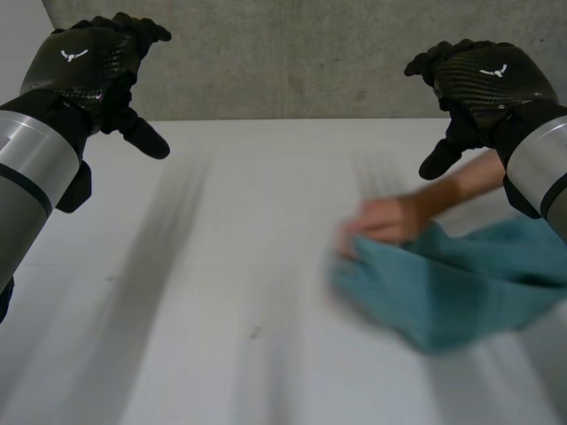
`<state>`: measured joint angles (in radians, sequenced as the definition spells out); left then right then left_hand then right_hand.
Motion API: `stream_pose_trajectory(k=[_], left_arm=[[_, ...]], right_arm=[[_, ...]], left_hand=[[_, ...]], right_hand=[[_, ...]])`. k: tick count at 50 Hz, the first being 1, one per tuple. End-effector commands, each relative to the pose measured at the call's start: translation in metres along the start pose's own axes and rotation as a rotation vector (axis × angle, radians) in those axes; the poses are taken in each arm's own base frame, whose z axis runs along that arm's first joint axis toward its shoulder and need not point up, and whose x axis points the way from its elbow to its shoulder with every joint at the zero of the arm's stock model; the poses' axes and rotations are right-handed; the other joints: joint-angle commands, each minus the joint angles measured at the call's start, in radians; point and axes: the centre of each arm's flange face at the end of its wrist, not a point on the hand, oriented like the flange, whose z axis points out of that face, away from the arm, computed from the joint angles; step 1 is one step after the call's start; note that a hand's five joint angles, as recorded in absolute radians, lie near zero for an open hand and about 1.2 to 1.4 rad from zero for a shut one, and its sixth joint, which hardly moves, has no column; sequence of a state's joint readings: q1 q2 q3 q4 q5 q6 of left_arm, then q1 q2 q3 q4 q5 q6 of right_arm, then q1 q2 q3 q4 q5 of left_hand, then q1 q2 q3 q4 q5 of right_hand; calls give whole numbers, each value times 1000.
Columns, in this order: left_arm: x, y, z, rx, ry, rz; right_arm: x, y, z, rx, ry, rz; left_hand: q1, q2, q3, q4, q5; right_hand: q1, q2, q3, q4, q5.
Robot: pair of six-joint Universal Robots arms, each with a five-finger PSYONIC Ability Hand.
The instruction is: Fold the laundry
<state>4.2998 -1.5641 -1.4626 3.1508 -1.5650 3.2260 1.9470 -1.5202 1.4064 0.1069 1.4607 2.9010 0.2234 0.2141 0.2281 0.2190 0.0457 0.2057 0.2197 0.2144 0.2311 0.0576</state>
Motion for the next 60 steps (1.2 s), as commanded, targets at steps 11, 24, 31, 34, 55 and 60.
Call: stream_pose_trajectory(k=[11, 24, 31, 34, 55, 60], left_arm=[[0, 3, 0, -7, 1, 0], [2, 7, 1, -22, 5, 1], [3, 23, 9, -73, 8, 7], [5, 39, 12, -124, 16, 33], [115, 136, 3, -256, 451, 164], [145, 152, 3, -221, 577, 197]], right_arm=[[-5, 3, -2, -8, -35, -1], [-9, 4, -3, -16, -50, -8], [-10, 11, -2, -52, -53, -14], [-13, 27, 0, -125, -66, -9], [-15, 129, -26, -486, -96, 3], [2, 143, -27, -498, -37, 25]], left_hand=[[-19, -9, -23, -14, -16], [-7, 2, -12, -3, -4], [14, 23, 9, 18, 17], [104, 113, 100, 109, 107], [110, 120, 106, 115, 114], [116, 126, 112, 121, 119]], right_hand=[[-31, -45, -40, -57, -58], [-31, -45, -40, -57, -58], [-31, -45, -40, -57, -58], [35, 21, 26, 9, 8], [29, 15, 20, 4, 3], [32, 18, 23, 7, 6]])
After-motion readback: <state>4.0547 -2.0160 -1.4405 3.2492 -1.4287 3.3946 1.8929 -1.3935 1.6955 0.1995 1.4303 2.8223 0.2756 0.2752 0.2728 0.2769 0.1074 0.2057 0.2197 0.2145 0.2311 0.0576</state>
